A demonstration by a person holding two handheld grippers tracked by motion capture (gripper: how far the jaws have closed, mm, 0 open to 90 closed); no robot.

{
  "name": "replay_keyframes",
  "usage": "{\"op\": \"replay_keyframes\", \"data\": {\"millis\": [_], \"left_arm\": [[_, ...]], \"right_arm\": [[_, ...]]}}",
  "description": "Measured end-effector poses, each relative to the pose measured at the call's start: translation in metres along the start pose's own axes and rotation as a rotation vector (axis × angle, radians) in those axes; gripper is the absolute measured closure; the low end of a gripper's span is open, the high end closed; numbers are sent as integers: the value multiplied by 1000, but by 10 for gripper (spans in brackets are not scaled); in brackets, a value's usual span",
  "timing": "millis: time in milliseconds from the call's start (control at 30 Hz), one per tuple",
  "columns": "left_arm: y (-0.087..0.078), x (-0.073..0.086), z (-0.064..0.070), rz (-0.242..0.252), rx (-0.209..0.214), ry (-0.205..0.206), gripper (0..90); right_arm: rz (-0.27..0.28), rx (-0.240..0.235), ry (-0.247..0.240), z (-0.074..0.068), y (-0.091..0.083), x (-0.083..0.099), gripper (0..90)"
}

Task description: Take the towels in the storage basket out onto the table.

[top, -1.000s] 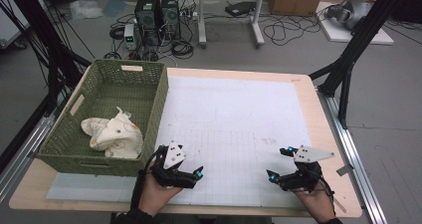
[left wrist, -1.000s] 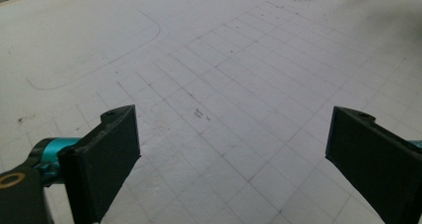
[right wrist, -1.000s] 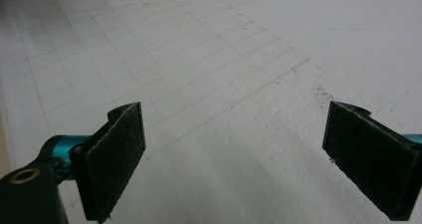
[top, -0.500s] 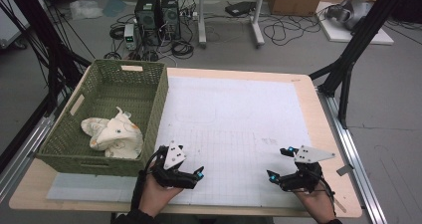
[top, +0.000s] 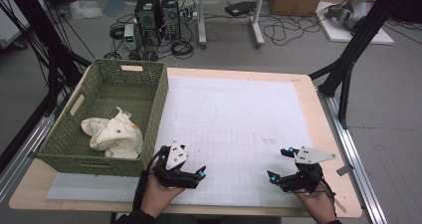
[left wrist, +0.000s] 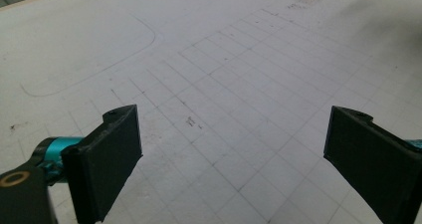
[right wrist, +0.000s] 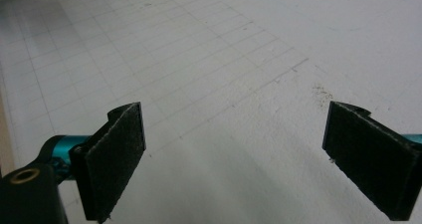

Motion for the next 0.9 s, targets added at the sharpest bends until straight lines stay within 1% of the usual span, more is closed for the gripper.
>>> {"op": "replay_keyframes", "data": {"millis": [133, 200, 233, 367, 400, 433, 533, 667, 900], "left_arm": [[1, -2, 1, 6, 13, -17, 83], [2, -3, 2, 6, 17, -18, 85], [3, -4, 3, 4, 25, -24, 85], [5, -5, 3, 0, 32, -21, 86], [6, -5, 4, 1, 35, -27, 86], [7, -7, 5, 4, 39, -34, 86], [8, -8, 5, 1, 44, -28, 88], [11, -12, 5, 3, 49, -37, 92], [14, -19, 2, -1, 60, -46, 95]], "right_arm": [[1, 8, 4, 1, -2, 1, 89], [3, 11, 8, 1, -3, 1, 89], [10, 15, 18, 2, -6, 2, 89], [14, 24, 27, 4, -8, 3, 89], [17, 26, 27, 5, -8, 3, 89], [14, 24, 29, 4, -8, 3, 89], [17, 24, 30, 4, -8, 3, 89], [24, 24, 31, 4, -8, 2, 89], [29, 22, 29, 5, -9, 1, 89]]}}
Point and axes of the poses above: each handheld gripper's, and its own axes: y roughly forward along the jaws, x roughly out of its underside, z roughly to its right, the point moved 7 cm from there along y, roughly forward along the jaws, and after that the axes turned 10 degrees about y, right-handed, at the moved point
